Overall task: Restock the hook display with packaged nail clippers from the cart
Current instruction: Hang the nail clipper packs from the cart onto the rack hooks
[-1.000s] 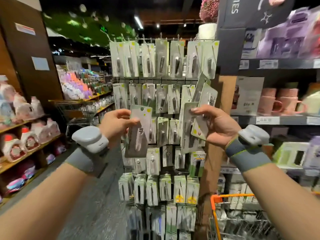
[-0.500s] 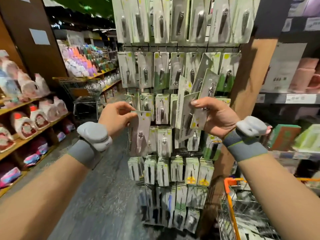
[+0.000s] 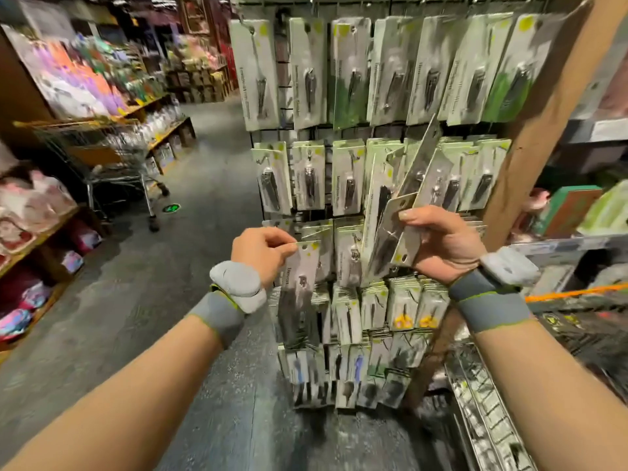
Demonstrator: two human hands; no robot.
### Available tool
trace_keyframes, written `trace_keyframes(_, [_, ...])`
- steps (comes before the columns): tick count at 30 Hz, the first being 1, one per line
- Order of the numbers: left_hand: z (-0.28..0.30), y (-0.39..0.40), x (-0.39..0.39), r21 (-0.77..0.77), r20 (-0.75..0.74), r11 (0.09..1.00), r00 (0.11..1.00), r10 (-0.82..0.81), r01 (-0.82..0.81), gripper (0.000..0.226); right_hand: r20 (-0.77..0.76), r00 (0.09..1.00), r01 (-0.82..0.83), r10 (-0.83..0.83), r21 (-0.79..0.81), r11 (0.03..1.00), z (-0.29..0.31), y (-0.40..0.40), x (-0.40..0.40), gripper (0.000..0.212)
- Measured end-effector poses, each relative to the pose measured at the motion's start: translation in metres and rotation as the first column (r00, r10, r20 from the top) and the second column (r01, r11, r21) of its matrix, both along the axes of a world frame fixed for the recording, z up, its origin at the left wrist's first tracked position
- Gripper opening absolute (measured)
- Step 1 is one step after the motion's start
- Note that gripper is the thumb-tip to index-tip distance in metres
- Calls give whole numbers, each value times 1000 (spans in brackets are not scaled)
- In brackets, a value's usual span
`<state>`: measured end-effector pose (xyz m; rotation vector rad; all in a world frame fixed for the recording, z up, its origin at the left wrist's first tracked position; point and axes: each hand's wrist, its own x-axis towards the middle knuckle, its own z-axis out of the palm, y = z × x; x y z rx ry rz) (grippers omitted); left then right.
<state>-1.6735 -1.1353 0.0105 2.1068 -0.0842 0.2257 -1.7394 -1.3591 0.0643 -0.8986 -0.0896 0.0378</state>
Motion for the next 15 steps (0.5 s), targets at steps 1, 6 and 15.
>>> trace_keyframes(1, [-4, 0, 5, 9, 1, 1000, 1000, -9, 9, 13, 1, 1000, 27, -27, 9, 1000, -5, 1, 3, 50])
trace_keyframes(6, [-11, -10, 21, 0, 13, 999, 999, -52, 52, 8, -47, 998, 36, -33, 68, 997, -13, -9, 19, 49])
trace_keyframes(15, [-19, -21, 35, 220, 57, 975, 998, 1, -14, 8, -54, 992, 116, -111, 86, 990, -22, -23, 37, 52])
